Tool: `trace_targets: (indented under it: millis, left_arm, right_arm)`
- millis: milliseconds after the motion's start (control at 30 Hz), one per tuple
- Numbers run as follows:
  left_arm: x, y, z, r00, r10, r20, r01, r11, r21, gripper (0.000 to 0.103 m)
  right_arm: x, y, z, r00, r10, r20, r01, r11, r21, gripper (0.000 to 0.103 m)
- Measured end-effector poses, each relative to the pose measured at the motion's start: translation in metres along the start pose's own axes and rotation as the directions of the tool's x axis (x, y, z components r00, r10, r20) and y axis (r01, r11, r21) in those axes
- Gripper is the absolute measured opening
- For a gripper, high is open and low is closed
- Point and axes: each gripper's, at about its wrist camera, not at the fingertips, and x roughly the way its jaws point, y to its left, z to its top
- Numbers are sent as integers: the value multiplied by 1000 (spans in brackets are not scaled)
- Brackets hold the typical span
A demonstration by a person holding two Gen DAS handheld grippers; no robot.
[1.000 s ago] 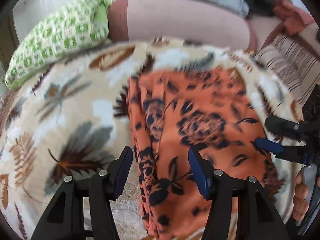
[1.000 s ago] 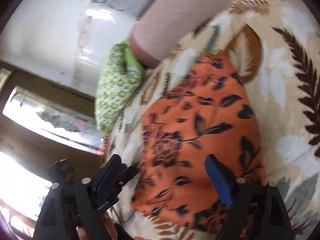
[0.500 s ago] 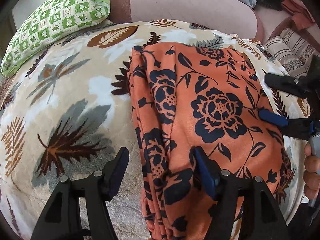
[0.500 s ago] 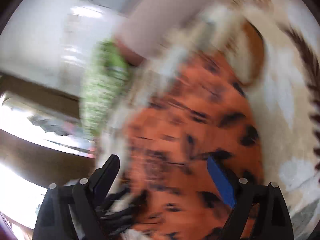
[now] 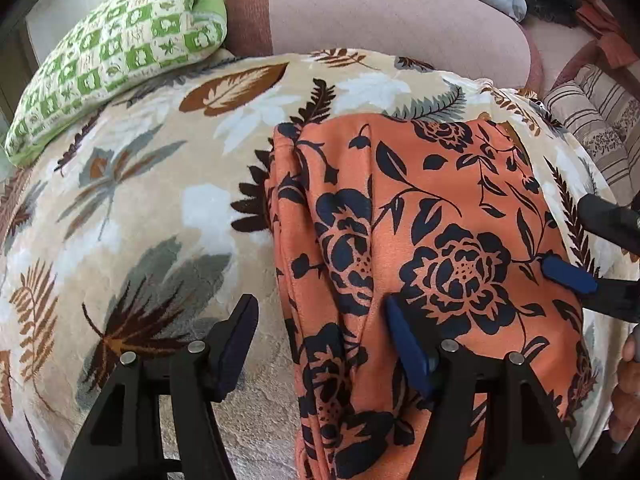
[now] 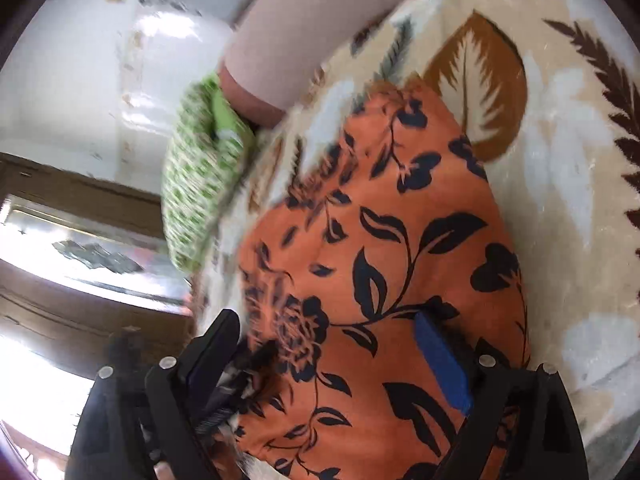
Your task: Fold small clothes
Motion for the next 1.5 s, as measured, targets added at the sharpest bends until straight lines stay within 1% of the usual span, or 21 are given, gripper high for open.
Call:
trace_targets:
  millis: [200, 333, 367, 433, 467, 567, 633, 767, 833, 867, 967, 1000, 1033, 1100, 1133, 1200, 1233, 1333, 1367, 1433, 1500]
  left_arm:
    - [0, -1, 2, 1000, -2, -7, 2, 1000, 1, 68]
    - [0, 0, 1, 1000, -4, -5, 4, 1000, 9, 68]
    - [1, 0, 1, 1000, -6, -6, 6, 1000, 9, 68]
    - [2, 1, 1, 1000, -12, -12, 12, 1000, 7, 68]
    - [4, 1, 0, 1000, -13, -18, 13, 1000, 5, 69]
    - [1, 1, 2, 1000, -15, -26, 15, 1000, 14, 68]
    - [-7, 5, 3, 999, -38, -32, 38, 999, -5, 68]
    - [-52, 9, -9, 994, -85, 68, 86, 996, -10, 68]
    - [-70, 11, -19, 990, -102, 99, 104, 994, -18, 71]
    - [-80, 13, -26, 988, -104, 111, 107, 994, -28, 71]
    - [-110, 18, -49, 979, -122, 162, 133, 990, -56, 73]
    - [-122, 19, -58, 976, -115, 184, 130, 989, -66, 77]
    - [-132, 18, -65, 973, -105, 205, 121, 990, -70, 84]
    - [-156, 11, -80, 963, -60, 261, 81, 994, -72, 92]
    - [-166, 6, -87, 960, -35, 279, 56, 996, -67, 98]
    - [-179, -3, -95, 957, -11, 290, 25, 999, -44, 98]
    - [-187, -8, -98, 954, -4, 298, 16, 999, -38, 98]
    - [-207, -16, -105, 946, 26, 323, -6, 998, -63, 98]
    - [-213, -17, -107, 945, 22, 326, 3, 997, -76, 98]
    - [-222, -15, -109, 945, 10, 328, 25, 994, -102, 99]
    - [-228, -17, -111, 944, 27, 328, 9, 994, -109, 103]
  right_arm:
    - [1, 10, 2, 999, -39, -27, 38, 999, -26, 91]
    - [-7, 31, 1, 1000, 7, 30, -5, 998, -62, 91]
    - [-8, 31, 2, 999, 2, 37, 1, 998, -67, 91]
    - [3, 19, 3, 997, -77, 10, 77, 996, -46, 91]
    - [13, 7, 2, 997, -80, -22, 79, 996, -29, 91]
    - [-1, 18, 1, 998, -61, -2, 61, 998, -23, 91]
    - [-14, 31, -3, 998, -58, 15, 58, 997, -52, 91]
    - [-50, 55, -26, 993, -91, 71, 100, 985, -141, 91]
    - [-60, 61, -38, 991, -109, 74, 119, 980, -161, 91]
    - [-67, 66, -49, 987, -136, 85, 150, 971, -187, 91]
    - [-88, 70, -79, 981, -159, 113, 181, 959, -219, 91]
    - [-94, 72, -90, 978, -167, 127, 192, 955, -227, 91]
    - [-100, 74, -103, 970, -194, 149, 226, 944, -240, 91]
    - [-107, 84, -132, 941, -279, 190, 327, 896, -301, 91]
    - [-109, 92, -147, 917, -337, 215, 394, 854, -340, 91]
    - [-110, 102, -165, 887, -400, 230, 461, 792, -399, 91]
    - [-111, 108, -175, 868, -440, 229, 496, 755, -429, 91]
    - [-122, 114, -187, 832, -504, 231, 553, 724, -413, 92]
    - [-127, 118, -189, 823, -514, 242, 567, 714, -411, 92]
    - [-137, 128, -195, 801, -524, 289, 598, 680, -424, 95]
    - [-144, 136, -199, 791, -524, 316, 612, 658, -440, 101]
